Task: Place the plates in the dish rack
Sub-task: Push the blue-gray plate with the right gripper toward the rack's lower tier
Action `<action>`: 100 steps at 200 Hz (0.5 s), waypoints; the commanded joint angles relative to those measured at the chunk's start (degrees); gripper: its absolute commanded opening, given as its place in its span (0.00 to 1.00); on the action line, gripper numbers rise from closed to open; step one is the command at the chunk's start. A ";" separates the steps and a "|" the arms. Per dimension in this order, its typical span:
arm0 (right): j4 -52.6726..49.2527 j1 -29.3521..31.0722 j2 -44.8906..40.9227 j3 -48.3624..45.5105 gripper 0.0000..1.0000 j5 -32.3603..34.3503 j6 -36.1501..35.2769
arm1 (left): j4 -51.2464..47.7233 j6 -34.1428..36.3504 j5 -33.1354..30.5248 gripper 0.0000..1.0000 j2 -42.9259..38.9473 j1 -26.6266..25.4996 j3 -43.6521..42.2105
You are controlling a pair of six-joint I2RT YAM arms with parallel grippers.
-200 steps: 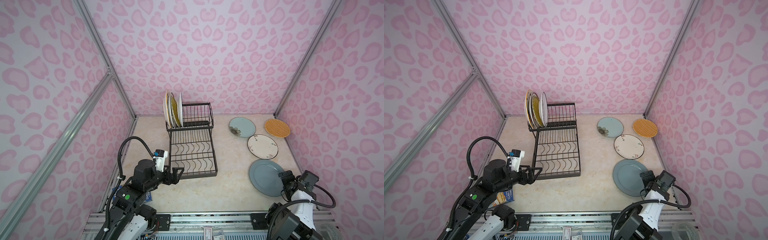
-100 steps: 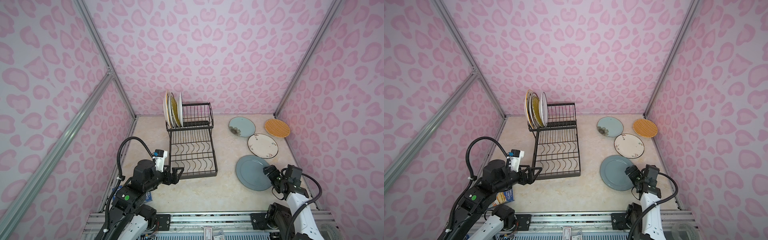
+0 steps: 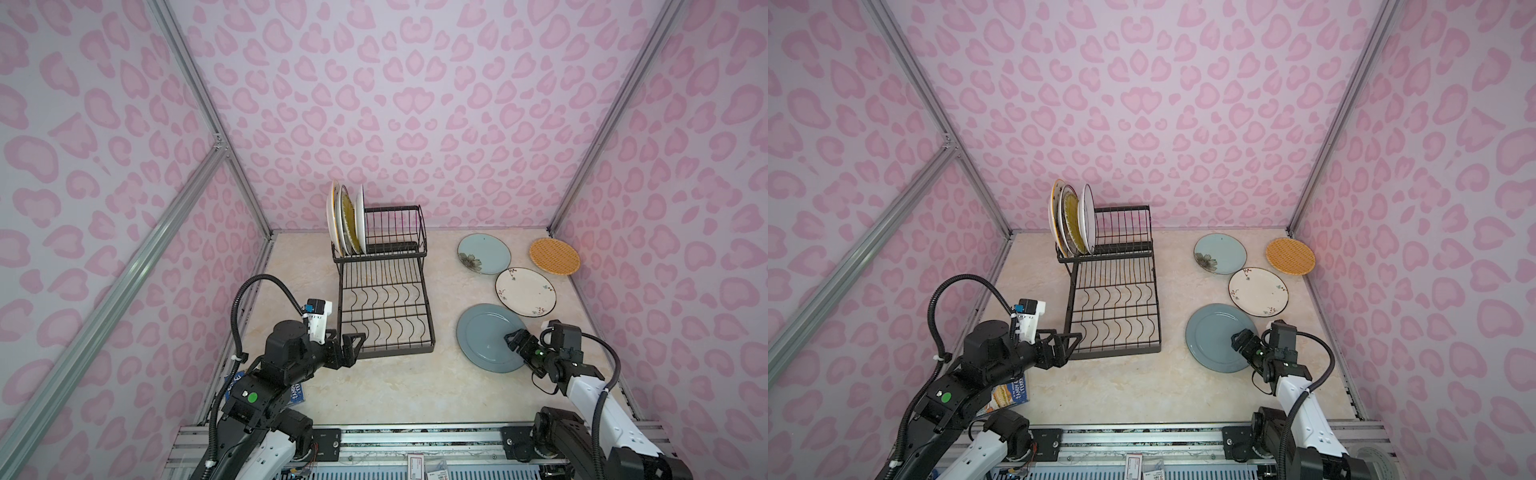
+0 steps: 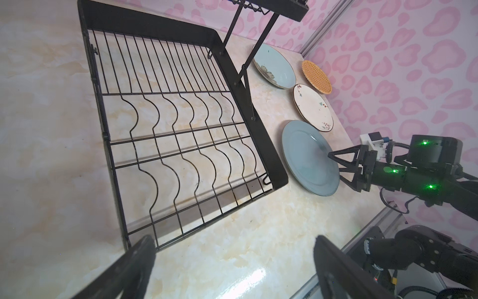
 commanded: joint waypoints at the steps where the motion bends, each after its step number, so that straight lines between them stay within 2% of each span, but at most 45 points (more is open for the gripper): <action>1: 5.63 2.10 2.28 -0.39 0.87 -2.47 1.44 | 0.95 0.44 -1.20 0.97 -0.37 0.08 -0.27; 37: 11.11 4.55 5.76 -1.00 0.81 -2.24 4.45 | 0.77 0.27 -2.52 0.97 -0.63 0.08 -0.25; 100: 20.55 5.01 15.69 -0.64 0.61 -7.17 5.87 | 0.53 -0.07 -4.44 0.97 -1.77 0.08 -0.33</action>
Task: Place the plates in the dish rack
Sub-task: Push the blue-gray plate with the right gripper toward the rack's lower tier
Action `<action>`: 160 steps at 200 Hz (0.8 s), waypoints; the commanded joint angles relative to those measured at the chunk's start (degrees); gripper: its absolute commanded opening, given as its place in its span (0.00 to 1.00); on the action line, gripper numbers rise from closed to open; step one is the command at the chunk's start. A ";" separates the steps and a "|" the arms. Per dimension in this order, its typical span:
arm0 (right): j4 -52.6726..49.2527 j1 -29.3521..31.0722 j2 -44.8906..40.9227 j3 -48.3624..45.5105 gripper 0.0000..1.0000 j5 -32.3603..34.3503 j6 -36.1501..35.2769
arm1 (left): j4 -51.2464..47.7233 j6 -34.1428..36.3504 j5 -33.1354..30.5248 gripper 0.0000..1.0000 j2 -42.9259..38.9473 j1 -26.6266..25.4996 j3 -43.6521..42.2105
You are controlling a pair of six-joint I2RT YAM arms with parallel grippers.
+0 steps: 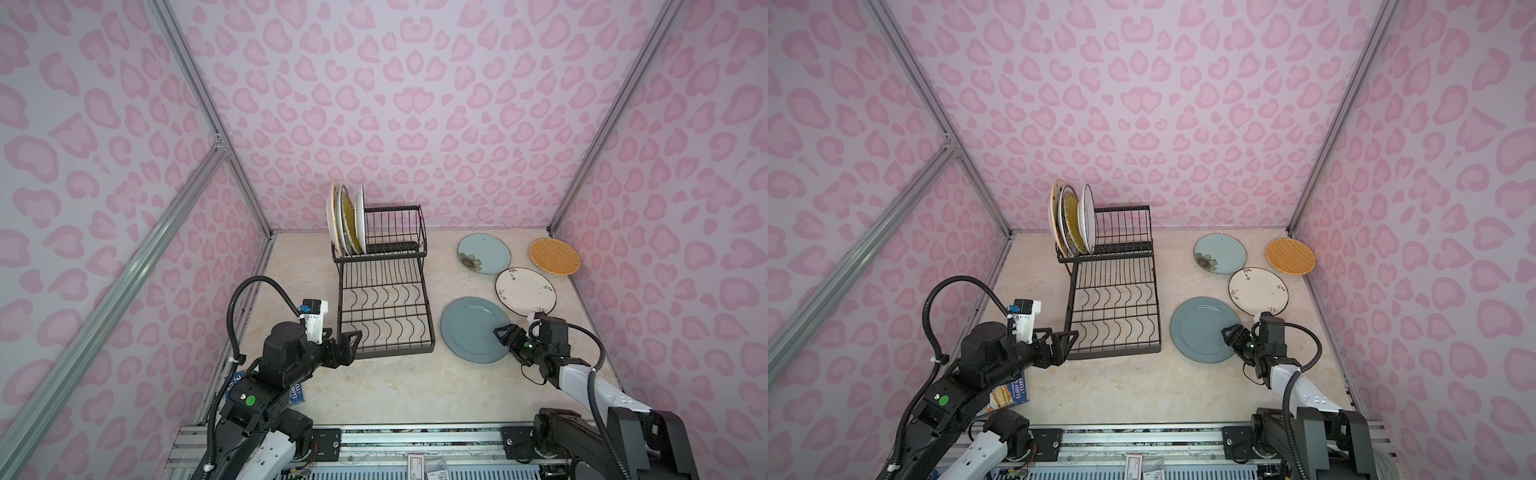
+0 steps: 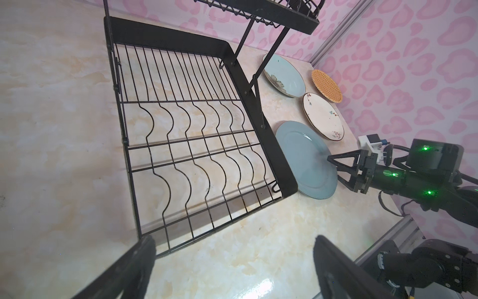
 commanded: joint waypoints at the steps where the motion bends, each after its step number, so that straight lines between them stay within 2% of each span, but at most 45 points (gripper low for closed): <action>1: 2.20 0.21 3.76 0.59 0.60 -3.14 0.18 | 0.54 -0.01 -1.04 0.97 -0.52 0.08 -0.31; 33: 5.88 0.21 10.48 1.41 0.46 -6.69 -0.80 | 0.36 -0.11 -1.98 0.97 -0.90 0.08 -0.30; 53: 8.43 0.22 12.90 0.91 0.41 -7.57 -0.70 | 0.37 -0.11 -2.17 0.97 -0.98 0.03 -0.34; 108: 9.52 0.16 14.21 0.94 0.39 -7.49 -2.73 | 0.27 -0.21 -2.46 0.97 -0.63 0.00 -0.24; 160: 15.20 -0.10 17.18 -0.56 0.38 -9.20 0.61 | 0.27 -0.38 -2.64 0.97 -0.59 0.00 -0.21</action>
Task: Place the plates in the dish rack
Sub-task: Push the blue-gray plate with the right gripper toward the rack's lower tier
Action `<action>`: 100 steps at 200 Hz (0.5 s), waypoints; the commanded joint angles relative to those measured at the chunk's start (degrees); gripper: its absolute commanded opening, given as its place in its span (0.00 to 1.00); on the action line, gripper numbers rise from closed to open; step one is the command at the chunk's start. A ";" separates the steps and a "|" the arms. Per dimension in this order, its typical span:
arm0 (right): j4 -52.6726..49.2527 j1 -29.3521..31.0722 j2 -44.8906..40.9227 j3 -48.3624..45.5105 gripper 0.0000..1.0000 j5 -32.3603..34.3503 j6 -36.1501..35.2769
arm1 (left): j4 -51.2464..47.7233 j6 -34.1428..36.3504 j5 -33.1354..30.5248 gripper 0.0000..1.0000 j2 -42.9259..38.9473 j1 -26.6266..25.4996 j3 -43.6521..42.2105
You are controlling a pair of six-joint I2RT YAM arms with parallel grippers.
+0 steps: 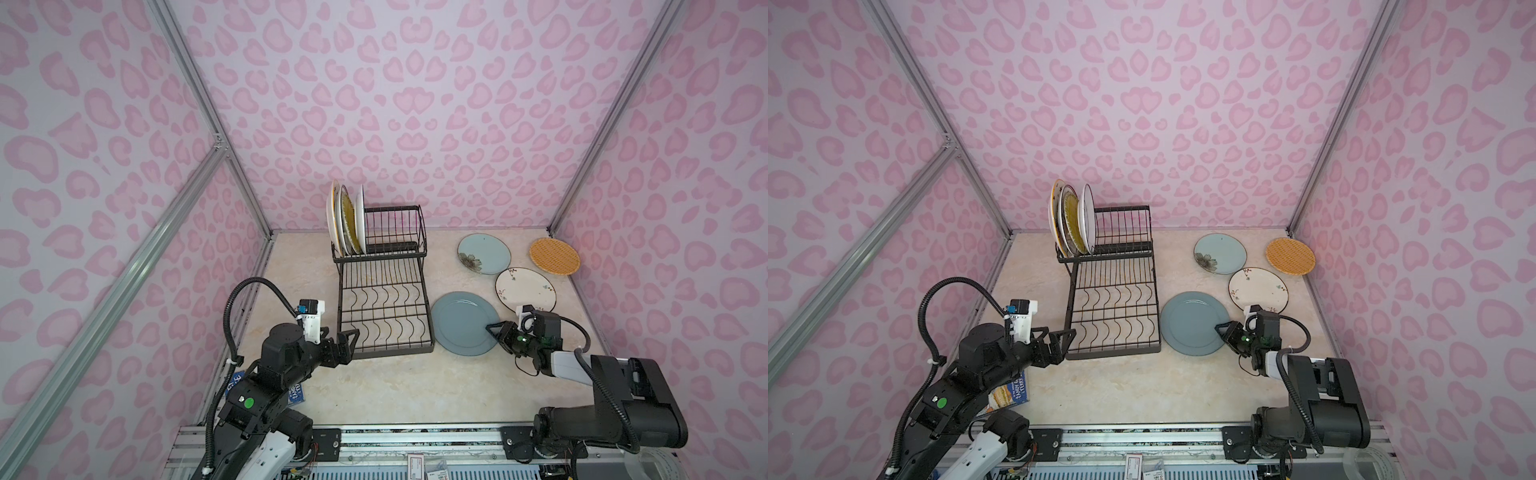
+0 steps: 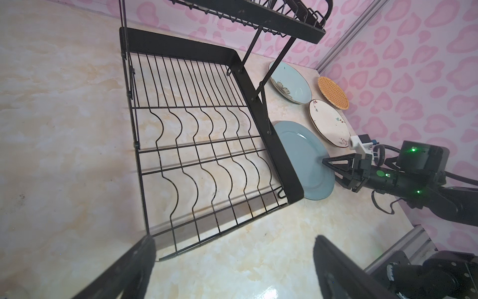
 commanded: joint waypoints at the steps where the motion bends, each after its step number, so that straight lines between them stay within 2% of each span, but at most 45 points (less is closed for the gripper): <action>1: -1.69 0.01 1.83 -1.29 0.38 0.01 2.12 | 0.31 -0.22 -0.56 0.97 -0.05 0.02 -0.18; 63: 4.03 -0.41 2.34 -3.13 0.21 -1.73 3.98 | 0.36 -0.31 -0.78 0.97 -0.49 0.01 -0.28; 100: 0.44 -0.47 -1.72 -2.72 0.02 -0.99 3.33 | 0.31 -0.31 -0.70 0.97 -0.59 0.02 -0.32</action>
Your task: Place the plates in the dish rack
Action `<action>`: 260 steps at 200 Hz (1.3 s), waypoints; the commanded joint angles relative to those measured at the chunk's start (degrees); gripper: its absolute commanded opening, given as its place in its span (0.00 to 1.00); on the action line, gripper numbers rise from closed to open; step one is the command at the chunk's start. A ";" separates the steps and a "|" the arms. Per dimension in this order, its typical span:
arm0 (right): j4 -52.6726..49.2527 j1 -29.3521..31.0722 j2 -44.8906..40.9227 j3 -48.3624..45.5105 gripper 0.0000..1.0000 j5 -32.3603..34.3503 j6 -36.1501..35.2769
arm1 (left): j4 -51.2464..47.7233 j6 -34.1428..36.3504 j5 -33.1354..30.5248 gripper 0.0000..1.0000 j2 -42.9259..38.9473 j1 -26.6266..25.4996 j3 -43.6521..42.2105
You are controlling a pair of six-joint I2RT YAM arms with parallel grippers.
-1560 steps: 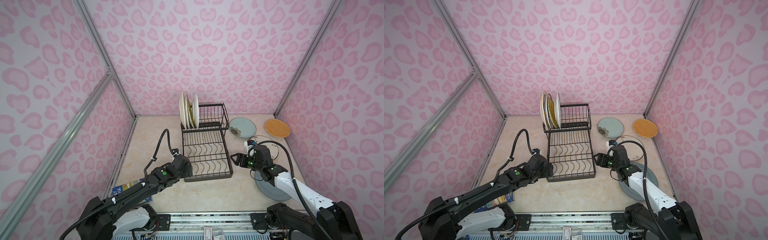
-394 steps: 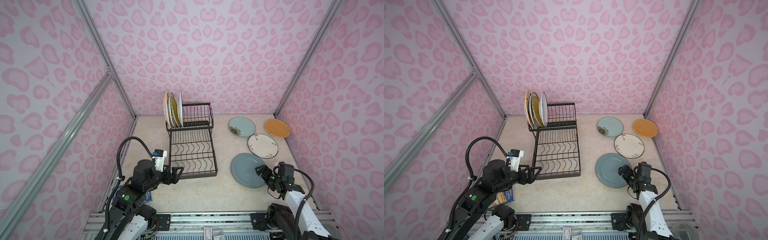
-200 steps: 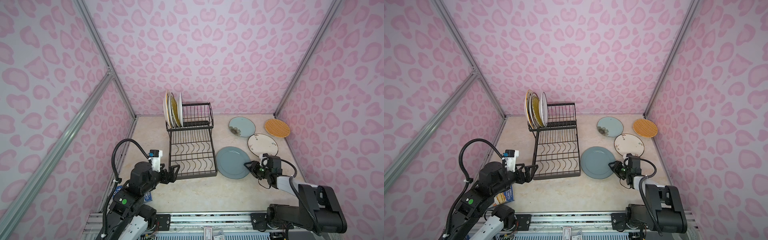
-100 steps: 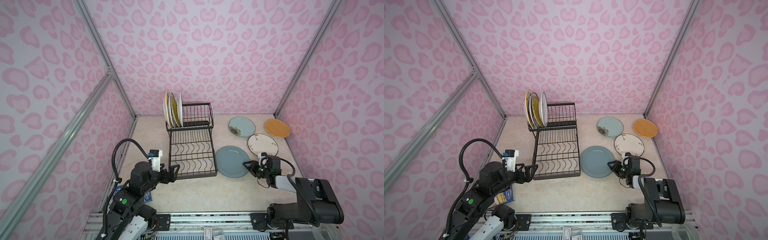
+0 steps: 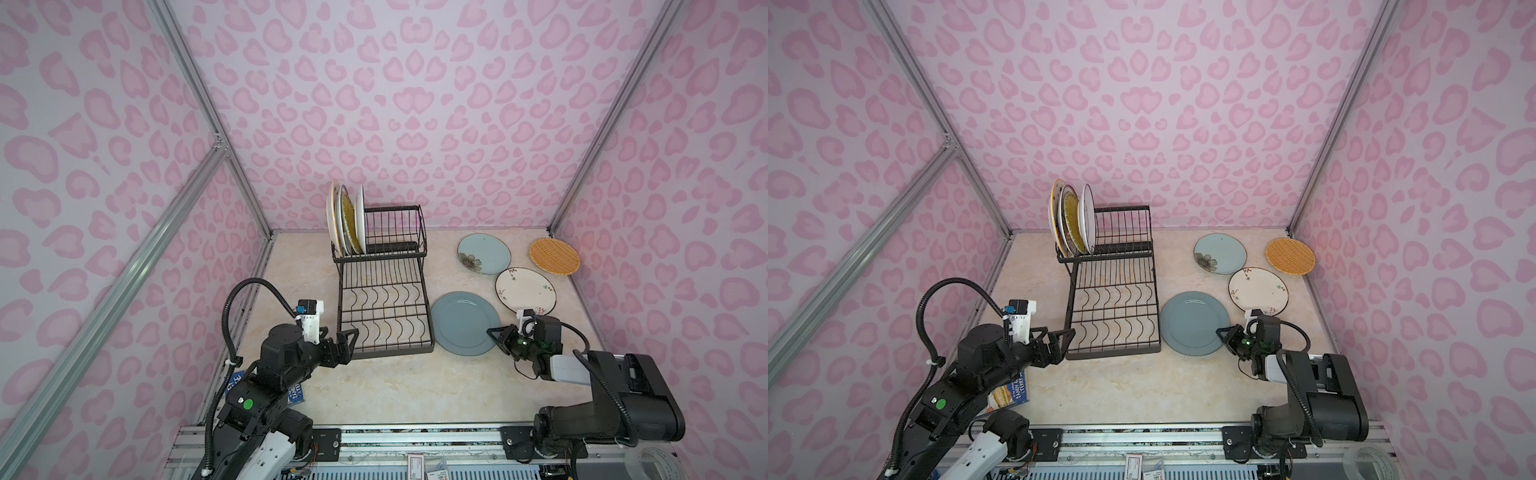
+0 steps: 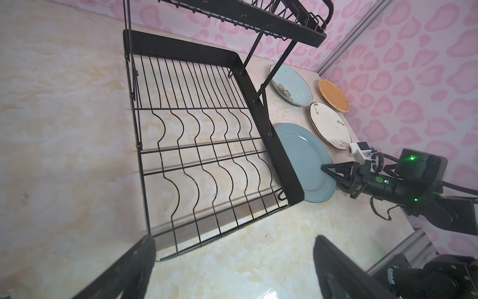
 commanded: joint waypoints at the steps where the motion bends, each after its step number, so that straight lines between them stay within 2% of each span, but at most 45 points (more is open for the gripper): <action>1: -5.17 0.13 -1.82 0.02 0.01 2.09 -1.87 | 0.40 0.08 -0.26 0.97 -0.15 0.06 -0.34; 116: -23.62 -2.89 -20.70 8.56 0.00 4.52 -1.27 | 0.19 -0.12 -1.31 0.97 -1.11 0.06 -0.27; 159: -25.79 -3.30 -28.27 9.96 0.00 5.79 1.77 | 0.35 -0.23 -0.77 0.97 -1.16 0.06 -0.24; 191: -28.09 -3.29 -32.55 11.60 0.00 4.13 3.76 | 0.64 -0.25 -0.25 0.97 -1.82 0.03 -0.31; 231: -31.39 -2.44 -37.20 14.01 0.00 2.62 4.83 | 1.88 -0.91 1.99 0.97 -3.59 -0.03 -0.55; 260: -33.51 0.17 -39.26 15.84 0.00 1.66 4.77 | 4.69 -2.65 5.93 0.97 -5.69 -0.11 -2.08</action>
